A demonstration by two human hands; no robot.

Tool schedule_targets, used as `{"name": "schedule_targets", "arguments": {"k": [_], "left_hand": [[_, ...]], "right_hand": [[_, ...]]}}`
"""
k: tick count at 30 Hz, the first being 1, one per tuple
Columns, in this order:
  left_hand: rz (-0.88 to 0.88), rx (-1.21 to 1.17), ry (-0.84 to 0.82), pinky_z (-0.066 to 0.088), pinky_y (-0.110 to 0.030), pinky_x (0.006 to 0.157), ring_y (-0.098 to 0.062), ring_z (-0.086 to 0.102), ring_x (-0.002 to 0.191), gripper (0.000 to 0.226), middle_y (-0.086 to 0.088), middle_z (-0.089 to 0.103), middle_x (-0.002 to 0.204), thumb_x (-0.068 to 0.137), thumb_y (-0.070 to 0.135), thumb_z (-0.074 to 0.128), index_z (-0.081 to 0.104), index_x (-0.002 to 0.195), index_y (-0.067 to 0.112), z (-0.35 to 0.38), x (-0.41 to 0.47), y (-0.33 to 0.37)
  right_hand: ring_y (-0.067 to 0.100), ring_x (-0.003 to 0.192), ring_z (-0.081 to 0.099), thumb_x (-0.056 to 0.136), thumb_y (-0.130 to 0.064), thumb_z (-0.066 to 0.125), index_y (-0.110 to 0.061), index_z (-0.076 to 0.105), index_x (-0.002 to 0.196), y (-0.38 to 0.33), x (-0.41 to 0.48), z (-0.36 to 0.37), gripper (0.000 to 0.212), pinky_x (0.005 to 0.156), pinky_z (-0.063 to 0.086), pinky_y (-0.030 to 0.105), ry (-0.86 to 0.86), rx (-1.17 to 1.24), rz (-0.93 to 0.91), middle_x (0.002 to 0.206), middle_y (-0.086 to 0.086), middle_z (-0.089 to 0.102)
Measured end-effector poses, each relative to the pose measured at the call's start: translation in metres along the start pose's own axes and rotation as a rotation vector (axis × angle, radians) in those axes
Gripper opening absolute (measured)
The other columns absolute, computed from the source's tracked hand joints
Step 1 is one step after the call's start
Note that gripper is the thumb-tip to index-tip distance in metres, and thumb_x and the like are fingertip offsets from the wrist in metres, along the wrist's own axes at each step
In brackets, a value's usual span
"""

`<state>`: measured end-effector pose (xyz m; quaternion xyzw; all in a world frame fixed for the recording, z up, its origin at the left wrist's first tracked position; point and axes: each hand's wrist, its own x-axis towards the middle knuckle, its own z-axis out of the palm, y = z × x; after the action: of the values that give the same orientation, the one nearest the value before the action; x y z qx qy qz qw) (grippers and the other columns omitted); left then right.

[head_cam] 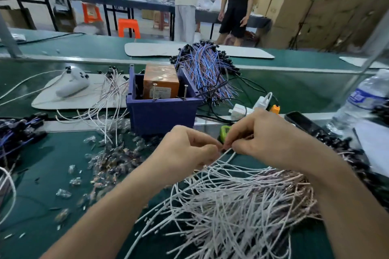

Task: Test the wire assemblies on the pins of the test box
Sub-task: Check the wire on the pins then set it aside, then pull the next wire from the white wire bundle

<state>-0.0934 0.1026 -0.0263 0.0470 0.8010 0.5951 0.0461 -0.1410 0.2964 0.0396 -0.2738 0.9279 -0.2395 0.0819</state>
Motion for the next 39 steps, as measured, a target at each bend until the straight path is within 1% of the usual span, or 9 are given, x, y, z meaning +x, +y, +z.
{"name": "schedule_targets", "arguments": {"k": [2, 5, 8, 11, 15, 19, 24, 30, 39], "left_hand": [[-0.01, 0.115, -0.071, 0.06, -0.042, 0.069, -0.017, 0.068, 0.069, 0.014, 0.004, 0.079, 0.079, 0.08, 0.037, 0.072, 0.081, 0.085, 0.047, 0.014, 0.0, -0.005], [-0.035, 0.193, -0.161, 0.06, -0.047, 0.08, -0.026, 0.073, 0.079, 0.019, 0.011, 0.079, 0.081, 0.078, 0.037, 0.075, 0.078, 0.086, 0.054, 0.029, -0.001, -0.008], [-0.016, 0.261, -0.175, 0.057, -0.034, 0.064, -0.013, 0.065, 0.063, 0.022, 0.015, 0.076, 0.075, 0.082, 0.031, 0.074, 0.078, 0.085, 0.053, 0.039, -0.006, -0.006], [0.012, 0.392, -0.1, 0.038, -0.012, 0.046, 0.003, 0.053, 0.047, 0.017, 0.023, 0.069, 0.062, 0.084, 0.03, 0.074, 0.079, 0.081, 0.045, 0.043, -0.01, -0.004], [0.005, 0.611, -0.02, 0.051, -0.015, 0.059, 0.006, 0.061, 0.062, 0.012, 0.028, 0.068, 0.066, 0.084, 0.036, 0.075, 0.079, 0.089, 0.046, 0.045, -0.015, 0.004], [0.005, 0.697, -0.001, 0.058, -0.024, 0.073, 0.005, 0.065, 0.072, 0.013, 0.028, 0.07, 0.07, 0.084, 0.039, 0.073, 0.078, 0.09, 0.049, 0.042, -0.014, 0.004], [0.014, 0.651, 0.034, 0.053, -0.02, 0.068, 0.007, 0.063, 0.071, 0.01, 0.03, 0.068, 0.069, 0.085, 0.042, 0.075, 0.077, 0.091, 0.05, 0.034, -0.01, 0.003], [0.053, 0.655, 0.146, 0.054, -0.028, 0.064, -0.002, 0.065, 0.068, 0.013, 0.024, 0.07, 0.068, 0.087, 0.038, 0.071, 0.077, 0.09, 0.049, 0.006, -0.008, 0.013], [-0.075, 0.873, 0.303, 0.05, -0.028, 0.06, -0.008, 0.063, 0.068, 0.012, 0.016, 0.069, 0.065, 0.087, 0.042, 0.069, 0.08, 0.084, 0.048, -0.067, -0.013, 0.019]], "right_hand": [[0.006, 0.062, 0.064, 0.086, -0.013, 0.072, -0.035, 0.081, 0.077, 0.006, -0.016, -0.007, 0.025, 0.057, 0.049, 0.023, 0.038, -0.072, 0.042, 0.068, -0.014, 0.073], [0.0, 0.07, 0.063, 0.086, -0.018, 0.07, -0.037, 0.08, 0.079, 0.016, -0.038, -0.013, 0.022, 0.066, 0.048, 0.014, 0.122, -0.252, 0.053, 0.078, -0.015, 0.074], [0.004, 0.074, 0.059, 0.08, -0.015, 0.073, -0.033, 0.081, 0.08, 0.034, -0.056, -0.009, 0.02, 0.076, 0.038, 0.019, 0.252, -0.442, -0.092, 0.073, -0.016, 0.071], [0.013, 0.078, 0.062, 0.077, -0.015, 0.081, -0.032, 0.082, 0.08, 0.061, -0.071, 0.003, 0.018, 0.087, 0.034, 0.032, 0.299, -0.566, -0.108, 0.075, -0.015, 0.072], [0.012, 0.085, 0.06, 0.077, -0.013, 0.088, -0.032, 0.083, 0.081, 0.095, -0.082, 0.015, 0.02, 0.095, 0.03, 0.03, 0.356, -0.396, -0.007, 0.082, -0.019, 0.074], [0.006, 0.096, 0.061, 0.085, -0.006, 0.075, -0.032, 0.083, 0.086, 0.105, -0.081, 0.023, 0.027, 0.104, 0.037, 0.029, 0.354, -0.223, 0.135, 0.09, -0.018, 0.074], [-0.017, 0.088, 0.061, 0.083, -0.005, 0.066, -0.032, 0.084, 0.093, 0.075, -0.067, 0.028, 0.034, 0.084, 0.04, 0.0, 0.431, -0.051, 0.155, 0.087, -0.029, 0.069], [-0.006, 0.071, 0.064, 0.084, -0.007, 0.066, -0.029, 0.083, 0.087, 0.009, -0.02, 0.061, 0.028, 0.063, 0.043, 0.006, 0.382, 0.128, -0.028, 0.08, -0.015, 0.077], [-0.002, 0.068, 0.067, 0.083, -0.01, 0.064, -0.026, 0.083, 0.083, -0.046, 0.042, 0.089, 0.025, 0.06, 0.044, 0.01, 0.352, 0.33, -0.064, 0.071, -0.016, 0.074]]}}
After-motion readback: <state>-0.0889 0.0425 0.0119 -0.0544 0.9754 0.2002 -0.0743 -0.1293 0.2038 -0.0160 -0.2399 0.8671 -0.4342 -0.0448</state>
